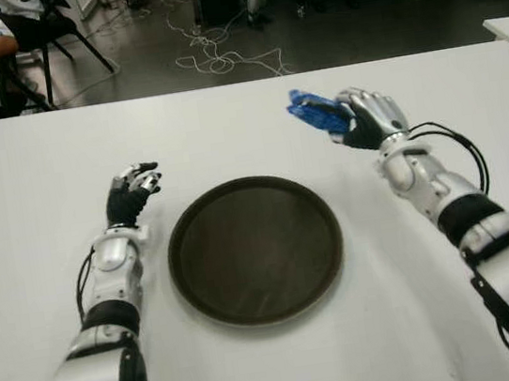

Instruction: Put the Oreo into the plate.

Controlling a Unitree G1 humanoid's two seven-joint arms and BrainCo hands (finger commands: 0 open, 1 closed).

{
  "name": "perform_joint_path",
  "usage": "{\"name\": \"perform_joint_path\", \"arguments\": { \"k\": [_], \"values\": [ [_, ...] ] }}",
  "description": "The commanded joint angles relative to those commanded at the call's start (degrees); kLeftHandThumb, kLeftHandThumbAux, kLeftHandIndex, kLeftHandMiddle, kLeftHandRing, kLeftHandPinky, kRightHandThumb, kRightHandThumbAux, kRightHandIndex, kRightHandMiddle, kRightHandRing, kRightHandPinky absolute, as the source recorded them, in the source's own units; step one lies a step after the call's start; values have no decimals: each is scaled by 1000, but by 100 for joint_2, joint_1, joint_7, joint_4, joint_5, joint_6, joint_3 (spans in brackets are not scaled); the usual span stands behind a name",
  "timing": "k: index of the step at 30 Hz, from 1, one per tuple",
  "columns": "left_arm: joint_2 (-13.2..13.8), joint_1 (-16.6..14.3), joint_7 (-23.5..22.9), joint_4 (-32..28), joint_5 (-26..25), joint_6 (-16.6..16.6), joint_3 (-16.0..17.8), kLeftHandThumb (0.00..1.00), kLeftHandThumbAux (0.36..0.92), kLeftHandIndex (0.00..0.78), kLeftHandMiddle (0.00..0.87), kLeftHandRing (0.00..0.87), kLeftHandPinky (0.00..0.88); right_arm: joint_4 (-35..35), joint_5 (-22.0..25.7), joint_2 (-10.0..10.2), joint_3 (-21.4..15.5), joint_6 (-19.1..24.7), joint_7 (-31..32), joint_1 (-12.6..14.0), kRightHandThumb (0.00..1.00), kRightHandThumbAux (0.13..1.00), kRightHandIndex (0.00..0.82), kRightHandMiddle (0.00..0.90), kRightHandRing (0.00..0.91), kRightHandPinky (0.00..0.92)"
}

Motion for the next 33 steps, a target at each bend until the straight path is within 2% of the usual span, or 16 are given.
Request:
{"name": "perform_joint_path", "arguments": {
  "k": [3, 5, 8, 11, 13, 16, 19, 23, 33],
  "values": [
    [5, 6, -19, -6, -8, -5, 3, 677, 723, 399, 282, 280, 317, -470, -69, -17, 30, 19, 63, 207, 682, 736, 431, 718, 711, 657],
    [5, 4, -16, -9, -8, 5, 3, 676, 723, 398, 282, 281, 315, -757, -174, -39, 110, -167, 36, 363, 681, 736, 431, 713, 704, 650],
    [6, 8, -16, -16, -8, 9, 3, 676, 723, 398, 281, 282, 313, -973, -247, -50, 110, -218, 66, 479, 681, 736, 431, 708, 697, 641],
    [0, 14, -12, -40, -13, 46, 1, 674, 723, 398, 277, 279, 307, -1295, -388, 10, 385, -647, 181, 698, 680, 736, 430, 700, 695, 651],
    [-4, 20, -1, -60, -7, 56, -5, 674, 723, 398, 275, 278, 304, -1690, -430, -128, 544, -957, 483, 853, 680, 736, 429, 697, 695, 659],
    [-5, 29, 0, -86, -3, 63, -11, 674, 723, 398, 275, 276, 303, -2148, -485, -340, 648, -1193, 884, 1003, 680, 736, 428, 692, 690, 657],
    [-4, 40, -9, -113, -2, 75, -16, 674, 723, 398, 274, 274, 303, -2410, -558, -540, 733, -1394, 1322, 1041, 680, 736, 428, 682, 679, 645],
    [-5, 43, -12, -148, -3, 110, -22, 675, 723, 398, 274, 276, 306, -2475, -632, -596, 839, -1541, 1864, 968, 680, 736, 426, 671, 669, 648],
    [-13, 48, -10, -164, -22, 116, -5, 674, 723, 398, 281, 283, 313, -2574, -729, -681, 763, -1575, 2071, 986, 681, 736, 427, 667, 665, 640]
  ]
}}
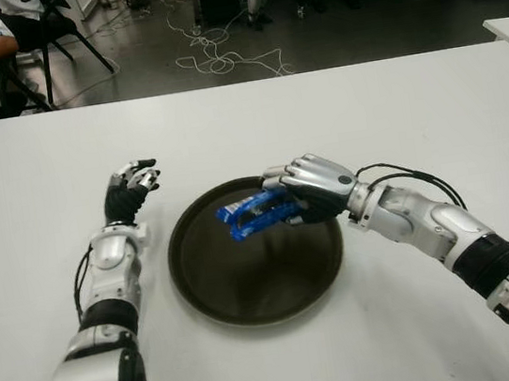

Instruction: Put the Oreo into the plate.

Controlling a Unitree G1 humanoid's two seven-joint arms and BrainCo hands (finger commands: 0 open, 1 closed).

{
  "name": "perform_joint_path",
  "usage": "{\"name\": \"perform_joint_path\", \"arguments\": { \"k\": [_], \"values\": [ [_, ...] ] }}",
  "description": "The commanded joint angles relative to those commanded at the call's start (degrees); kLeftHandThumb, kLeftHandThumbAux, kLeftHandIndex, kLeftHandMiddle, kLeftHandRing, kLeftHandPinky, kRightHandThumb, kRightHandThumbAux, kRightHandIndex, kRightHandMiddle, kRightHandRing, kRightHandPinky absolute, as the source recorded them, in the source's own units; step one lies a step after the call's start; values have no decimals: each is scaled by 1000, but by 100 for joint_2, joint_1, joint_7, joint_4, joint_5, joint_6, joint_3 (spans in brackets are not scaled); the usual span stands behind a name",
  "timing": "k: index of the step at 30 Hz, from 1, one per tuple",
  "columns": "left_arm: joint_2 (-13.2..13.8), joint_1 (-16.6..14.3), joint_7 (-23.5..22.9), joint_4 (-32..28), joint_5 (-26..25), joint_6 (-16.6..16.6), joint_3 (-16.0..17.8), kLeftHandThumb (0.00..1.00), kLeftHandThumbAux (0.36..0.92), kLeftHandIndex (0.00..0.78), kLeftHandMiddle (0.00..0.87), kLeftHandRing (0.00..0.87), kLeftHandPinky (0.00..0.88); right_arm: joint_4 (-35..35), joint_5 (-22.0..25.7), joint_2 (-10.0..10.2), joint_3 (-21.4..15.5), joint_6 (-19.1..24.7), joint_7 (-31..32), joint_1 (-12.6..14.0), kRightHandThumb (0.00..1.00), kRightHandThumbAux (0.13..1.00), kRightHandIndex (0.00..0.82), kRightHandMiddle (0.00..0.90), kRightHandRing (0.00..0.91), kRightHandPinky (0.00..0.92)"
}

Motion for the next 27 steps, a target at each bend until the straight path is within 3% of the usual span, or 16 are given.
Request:
{"name": "perform_joint_path", "arguments": {
  "k": [27],
  "values": [
    [7, -31, -21, 28, 17, 64, -12, 674, 722, 398, 270, 275, 294, 147, 71, 39, -149, -125, 363, -20, 678, 739, 422, 607, 608, 568]
  ]
}}
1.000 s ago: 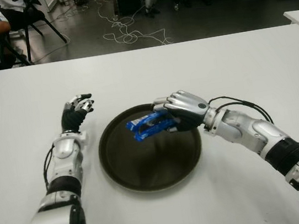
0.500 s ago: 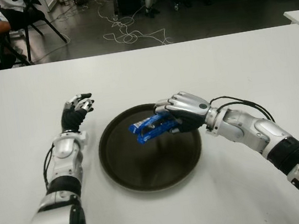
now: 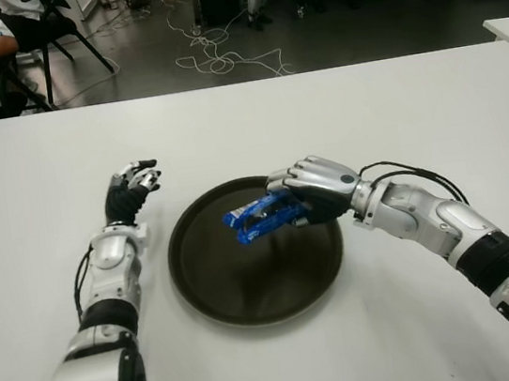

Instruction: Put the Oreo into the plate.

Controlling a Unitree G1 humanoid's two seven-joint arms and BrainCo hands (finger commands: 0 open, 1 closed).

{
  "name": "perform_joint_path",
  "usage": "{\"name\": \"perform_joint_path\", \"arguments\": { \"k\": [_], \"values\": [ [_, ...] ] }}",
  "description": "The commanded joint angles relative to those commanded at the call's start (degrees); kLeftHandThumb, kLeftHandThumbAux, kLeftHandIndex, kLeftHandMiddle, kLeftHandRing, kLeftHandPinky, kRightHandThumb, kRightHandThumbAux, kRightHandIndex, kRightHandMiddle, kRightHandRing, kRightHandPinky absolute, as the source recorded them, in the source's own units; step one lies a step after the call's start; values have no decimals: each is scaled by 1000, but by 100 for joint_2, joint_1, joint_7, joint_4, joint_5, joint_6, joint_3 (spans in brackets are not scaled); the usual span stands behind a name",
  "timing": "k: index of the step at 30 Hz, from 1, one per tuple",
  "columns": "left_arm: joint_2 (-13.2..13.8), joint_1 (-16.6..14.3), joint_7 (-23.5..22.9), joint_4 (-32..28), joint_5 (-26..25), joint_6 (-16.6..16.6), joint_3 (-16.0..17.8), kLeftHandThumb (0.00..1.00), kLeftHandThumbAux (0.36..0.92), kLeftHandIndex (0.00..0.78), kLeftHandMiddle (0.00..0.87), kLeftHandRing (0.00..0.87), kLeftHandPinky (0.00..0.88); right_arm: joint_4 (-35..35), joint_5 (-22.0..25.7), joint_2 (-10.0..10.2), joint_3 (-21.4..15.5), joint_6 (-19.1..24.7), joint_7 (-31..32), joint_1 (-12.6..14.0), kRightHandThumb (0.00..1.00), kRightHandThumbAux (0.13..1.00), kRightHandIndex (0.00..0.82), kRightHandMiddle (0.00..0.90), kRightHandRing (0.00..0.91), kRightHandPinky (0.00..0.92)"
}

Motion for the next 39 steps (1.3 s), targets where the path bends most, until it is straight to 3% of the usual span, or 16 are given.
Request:
{"name": "perform_joint_path", "arguments": {
  "k": [2, 3, 5, 6, 7, 10, 13, 21, 39],
  "values": [
    [-13, 0, 9, 7, -18, -4, 15, 674, 723, 398, 270, 275, 293, 64, -21, 36, 24, -22, -61, 25, 677, 740, 420, 578, 577, 531],
    [-18, 0, 14, 9, -22, -4, 20, 674, 723, 398, 270, 276, 297, 95, -26, 48, 32, -40, -85, 31, 671, 743, 411, 463, 454, 397],
    [-24, 4, 24, 9, -22, -10, 22, 675, 723, 398, 270, 276, 300, 149, -5, 57, 35, -106, -113, 35, 665, 745, 403, 363, 347, 280],
    [-25, 7, 36, 9, -14, -18, 19, 675, 723, 398, 271, 276, 303, 217, 50, 59, 38, -204, -108, 30, 426, 738, 289, 271, 251, 186],
    [-27, 11, 45, 9, -9, -24, 18, 676, 723, 398, 272, 276, 305, 269, 88, 60, 39, -278, -106, 26, 272, 716, 187, 177, 160, 119],
    [-29, 16, 66, 2, 1, -27, 13, 677, 723, 398, 274, 276, 304, 451, 194, 72, 37, -486, -41, -21, 89, 686, 61, 59, 52, 39],
    [-37, 24, 96, -9, 9, -35, 7, 676, 724, 398, 276, 276, 300, 778, 239, 125, 44, -703, -65, -119, 29, 675, 20, 19, 17, 12],
    [-56, 29, 119, 4, -13, -60, 19, 674, 724, 398, 281, 280, 301, 1091, 181, 209, -11, -918, -230, -189, 1, 676, 0, 0, 0, 0],
    [-38, 55, 89, -53, 15, -51, -46, 673, 724, 398, 278, 280, 293, 1465, -214, 265, 101, -532, -703, -325, 0, 666, 0, 0, 0, 0]
  ]
}}
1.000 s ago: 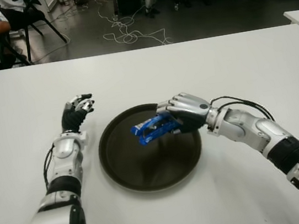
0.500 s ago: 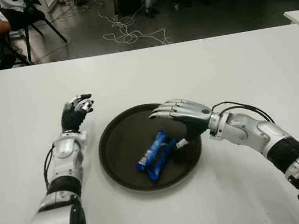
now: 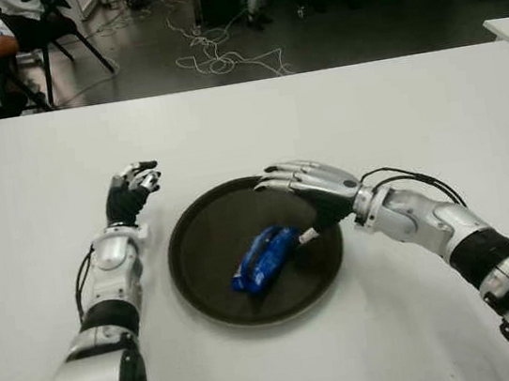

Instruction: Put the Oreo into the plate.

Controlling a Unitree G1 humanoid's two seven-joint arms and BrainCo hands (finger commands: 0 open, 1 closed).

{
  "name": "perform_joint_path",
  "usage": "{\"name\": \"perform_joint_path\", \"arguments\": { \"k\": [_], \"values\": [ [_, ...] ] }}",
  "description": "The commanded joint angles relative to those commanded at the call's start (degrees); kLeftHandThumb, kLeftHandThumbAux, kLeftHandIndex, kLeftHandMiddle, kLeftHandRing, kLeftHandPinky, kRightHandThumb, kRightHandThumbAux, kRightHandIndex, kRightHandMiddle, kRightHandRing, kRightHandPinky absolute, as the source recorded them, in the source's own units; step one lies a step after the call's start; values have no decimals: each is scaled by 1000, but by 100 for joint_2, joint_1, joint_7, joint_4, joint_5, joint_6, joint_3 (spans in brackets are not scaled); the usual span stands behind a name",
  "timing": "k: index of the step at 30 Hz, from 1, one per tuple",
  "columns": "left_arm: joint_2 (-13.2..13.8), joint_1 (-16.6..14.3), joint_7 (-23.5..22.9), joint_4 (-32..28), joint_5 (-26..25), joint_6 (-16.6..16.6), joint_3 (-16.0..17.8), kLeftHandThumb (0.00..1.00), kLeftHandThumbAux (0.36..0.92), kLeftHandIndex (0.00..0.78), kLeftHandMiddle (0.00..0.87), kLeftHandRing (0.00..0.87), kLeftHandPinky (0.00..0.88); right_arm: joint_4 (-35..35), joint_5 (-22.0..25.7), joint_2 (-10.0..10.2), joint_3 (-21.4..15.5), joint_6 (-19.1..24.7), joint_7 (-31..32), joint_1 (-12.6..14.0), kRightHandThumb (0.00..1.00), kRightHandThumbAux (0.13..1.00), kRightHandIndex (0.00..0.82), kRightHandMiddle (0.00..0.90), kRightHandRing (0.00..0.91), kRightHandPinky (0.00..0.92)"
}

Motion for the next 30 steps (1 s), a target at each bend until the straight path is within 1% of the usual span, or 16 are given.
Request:
{"name": "perform_joint_path", "arguments": {
  "k": [10, 12, 14, 16, 18, 20, 22, 24, 26, 28, 30],
  "values": [
    [-2, -25, -3, 32, -26, 32, 15, 673, 724, 398, 277, 283, 300, 148, -113, -5, 56, 188, -167, -80, 0, 658, 0, 0, 0, 0],
    [5, -30, -3, 37, -22, 34, 13, 673, 724, 398, 275, 279, 296, 230, -123, -15, 57, 193, -243, -125, 0, 661, 0, 0, 0, 0],
    [10, -35, -2, 40, -17, 40, 10, 673, 724, 398, 274, 276, 291, 391, -110, -44, 35, 179, -307, -235, 0, 665, 0, 0, 0, 0],
    [12, -39, 2, 50, -14, 36, 9, 673, 724, 398, 273, 275, 288, 645, -86, -75, 5, 154, -358, -406, 0, 668, 0, 0, 0, 0],
    [12, -44, 1, 59, -21, 34, 16, 673, 724, 398, 275, 277, 291, 1091, -59, -89, -22, 153, -427, -673, 0, 674, 0, 0, 0, 0],
    [11, -46, 5, 52, -23, 23, 18, 673, 724, 398, 277, 280, 297, 1879, 92, -35, -171, 285, -692, -918, 0, 679, 0, 0, 0, 6],
    [13, -44, -5, 44, -25, 13, 18, 674, 724, 398, 280, 282, 298, 2380, 242, 22, -309, 376, -880, -1007, 0, 676, 0, 0, 0, 20],
    [18, -44, -24, 44, -30, 8, 19, 673, 724, 398, 283, 283, 299, 2633, 372, 84, -433, 432, -960, -1043, 0, 675, 9, 5, 9, 37],
    [22, -48, -36, 53, -33, 6, 22, 673, 723, 398, 283, 283, 302, 2799, 465, 139, -497, 456, -1013, -1091, 0, 680, 21, 21, 27, 55],
    [26, -55, -40, 68, -32, 3, 23, 674, 723, 398, 284, 284, 303, 2931, 683, 233, -666, 555, -979, -1165, 0, 684, 31, 35, 43, 70],
    [28, -64, -41, 83, -28, 1, 23, 674, 723, 398, 284, 284, 301, 3022, 835, 294, -784, 631, -935, -1217, 0, 684, 53, 73, 78, 78]
  ]
}}
